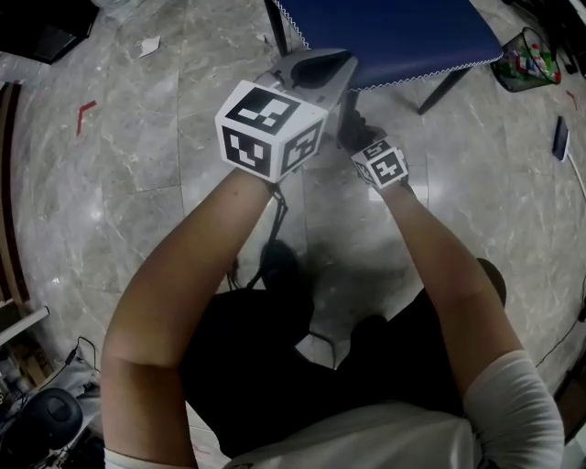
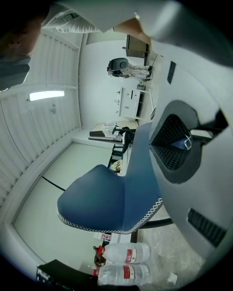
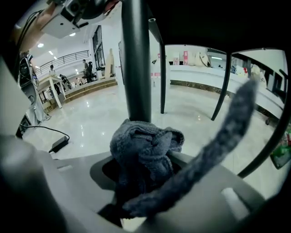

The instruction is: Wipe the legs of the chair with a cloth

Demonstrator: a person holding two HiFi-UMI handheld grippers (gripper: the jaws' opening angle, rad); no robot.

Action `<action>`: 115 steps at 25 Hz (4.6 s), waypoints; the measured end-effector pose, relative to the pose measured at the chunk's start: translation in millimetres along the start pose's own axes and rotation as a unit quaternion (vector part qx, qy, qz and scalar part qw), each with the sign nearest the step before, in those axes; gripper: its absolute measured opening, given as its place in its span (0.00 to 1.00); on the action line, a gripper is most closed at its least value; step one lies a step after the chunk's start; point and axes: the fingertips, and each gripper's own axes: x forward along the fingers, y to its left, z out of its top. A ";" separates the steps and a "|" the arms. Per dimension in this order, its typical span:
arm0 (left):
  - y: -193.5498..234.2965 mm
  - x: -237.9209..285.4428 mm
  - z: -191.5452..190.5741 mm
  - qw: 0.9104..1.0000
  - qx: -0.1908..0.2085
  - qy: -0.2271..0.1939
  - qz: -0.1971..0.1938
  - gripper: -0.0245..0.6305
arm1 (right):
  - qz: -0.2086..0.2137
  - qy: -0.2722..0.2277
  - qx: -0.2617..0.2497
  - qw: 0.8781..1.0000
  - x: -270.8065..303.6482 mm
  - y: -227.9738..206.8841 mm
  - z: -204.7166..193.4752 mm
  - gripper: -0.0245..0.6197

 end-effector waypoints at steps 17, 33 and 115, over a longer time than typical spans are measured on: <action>-2.3 2.3 3.1 1.000 0.015 -0.006 0.019 0.05 | -0.036 -0.163 -0.065 0.984 -133.4 11.5 147.2 0.28; -2.7 2.9 -0.8 1.000 0.023 -0.006 -0.015 0.05 | -0.029 0.041 0.027 0.998 30.1 -2.8 -32.6 0.29; 0.5 -0.1 -0.2 0.999 0.046 -0.006 0.013 0.05 | -0.047 -0.042 0.014 0.998 -26.1 4.0 40.3 0.31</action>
